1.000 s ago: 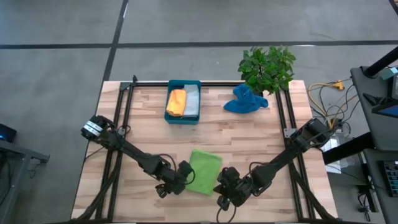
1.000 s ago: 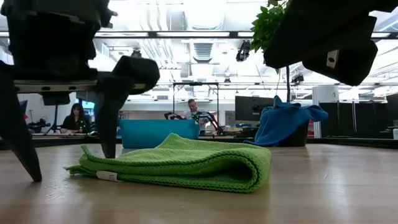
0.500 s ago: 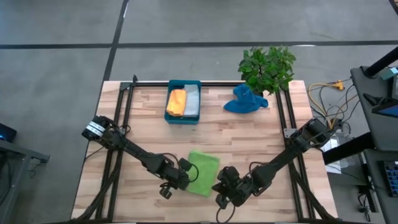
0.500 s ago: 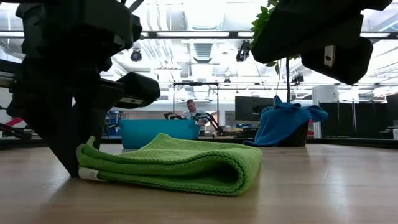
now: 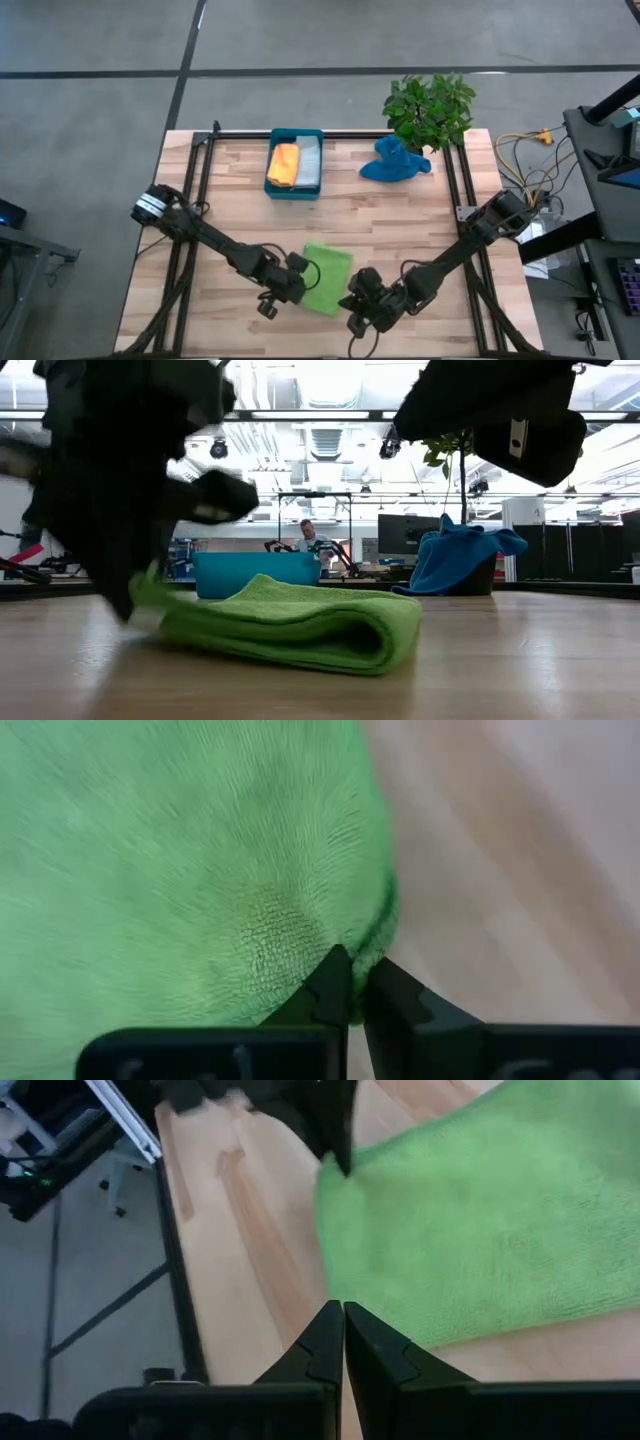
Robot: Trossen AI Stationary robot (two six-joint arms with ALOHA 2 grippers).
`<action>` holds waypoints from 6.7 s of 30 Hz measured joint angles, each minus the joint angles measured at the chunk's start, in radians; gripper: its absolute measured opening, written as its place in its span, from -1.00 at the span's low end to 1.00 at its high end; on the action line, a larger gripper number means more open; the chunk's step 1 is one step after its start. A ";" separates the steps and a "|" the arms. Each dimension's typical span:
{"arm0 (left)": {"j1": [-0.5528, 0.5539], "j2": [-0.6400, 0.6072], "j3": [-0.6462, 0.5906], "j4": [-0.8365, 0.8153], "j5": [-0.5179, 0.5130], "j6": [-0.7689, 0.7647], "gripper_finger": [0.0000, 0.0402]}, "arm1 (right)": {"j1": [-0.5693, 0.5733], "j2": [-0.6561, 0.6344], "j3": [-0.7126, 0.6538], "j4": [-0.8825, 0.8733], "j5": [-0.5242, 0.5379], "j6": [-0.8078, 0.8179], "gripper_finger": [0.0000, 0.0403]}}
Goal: Fold microfiber towels
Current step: Fold the green microfiber cloth
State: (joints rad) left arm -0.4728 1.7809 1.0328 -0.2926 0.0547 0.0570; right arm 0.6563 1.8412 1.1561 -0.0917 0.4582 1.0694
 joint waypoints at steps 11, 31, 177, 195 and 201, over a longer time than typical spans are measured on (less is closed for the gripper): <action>0.000 -0.072 -0.007 0.020 0.007 -0.054 -1.00 | -0.072 0.142 0.000 -0.003 0.034 0.211 -0.96; 0.009 -0.159 -0.036 0.033 -0.050 -0.155 -1.00 | -0.089 0.218 0.002 0.033 -0.140 0.343 -0.96; 0.113 -0.216 -0.175 0.285 0.057 -0.433 -1.00 | 0.144 0.723 1.164 -1.284 0.358 0.798 -0.96; 0.114 -0.216 -0.175 0.281 0.050 -0.408 -1.00 | 0.062 0.582 0.899 -0.669 0.182 0.300 -0.96; 0.115 -0.216 -0.175 0.281 0.048 -0.416 -1.00 | 0.064 0.433 0.677 -0.596 0.284 0.373 -0.96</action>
State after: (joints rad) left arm -0.3576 1.5646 0.8574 -0.0113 0.1024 -0.3588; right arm 0.7207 2.2741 1.8330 -0.6880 0.7417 1.4427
